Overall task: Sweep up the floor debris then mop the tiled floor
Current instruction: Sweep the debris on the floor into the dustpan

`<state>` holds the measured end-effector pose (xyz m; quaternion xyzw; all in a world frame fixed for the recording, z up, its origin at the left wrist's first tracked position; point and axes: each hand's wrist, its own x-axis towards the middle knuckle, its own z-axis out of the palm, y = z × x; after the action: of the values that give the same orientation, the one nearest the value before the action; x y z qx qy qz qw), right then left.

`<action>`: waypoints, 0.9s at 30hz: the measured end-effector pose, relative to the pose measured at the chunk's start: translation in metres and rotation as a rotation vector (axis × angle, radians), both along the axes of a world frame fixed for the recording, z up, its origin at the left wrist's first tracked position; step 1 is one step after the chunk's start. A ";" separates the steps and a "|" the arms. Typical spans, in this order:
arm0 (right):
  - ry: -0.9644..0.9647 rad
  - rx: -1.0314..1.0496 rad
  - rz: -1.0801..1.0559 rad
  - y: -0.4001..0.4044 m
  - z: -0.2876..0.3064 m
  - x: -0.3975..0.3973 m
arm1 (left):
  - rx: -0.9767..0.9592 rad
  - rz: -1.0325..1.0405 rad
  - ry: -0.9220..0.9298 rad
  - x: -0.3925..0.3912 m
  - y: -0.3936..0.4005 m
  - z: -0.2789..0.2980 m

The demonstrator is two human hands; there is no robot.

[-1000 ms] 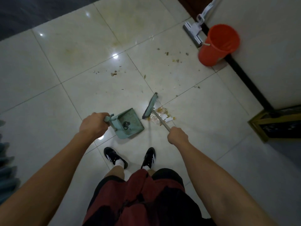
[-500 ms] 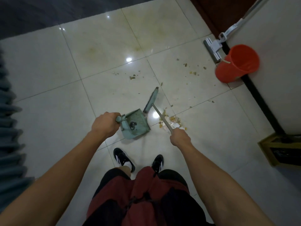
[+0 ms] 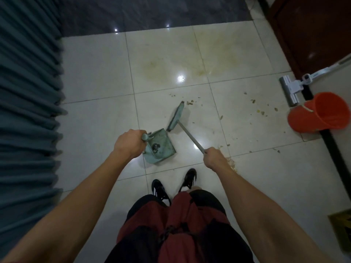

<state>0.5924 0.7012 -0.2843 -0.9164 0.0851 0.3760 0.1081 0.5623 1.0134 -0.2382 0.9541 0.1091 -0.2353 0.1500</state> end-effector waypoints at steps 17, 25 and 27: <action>0.077 0.024 0.240 0.067 -0.024 0.224 | 0.141 0.171 0.062 0.178 0.042 0.008; 0.111 0.106 0.211 0.086 -0.033 0.296 | 0.143 0.192 0.054 0.228 0.049 0.008; 0.109 0.107 0.215 0.090 -0.034 0.305 | 0.139 0.181 0.064 0.236 0.051 0.008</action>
<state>0.8975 0.7912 -0.3184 -0.8914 -0.0279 0.4385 0.1111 0.7986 1.0648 -0.2304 0.9404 0.2154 -0.2432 0.1006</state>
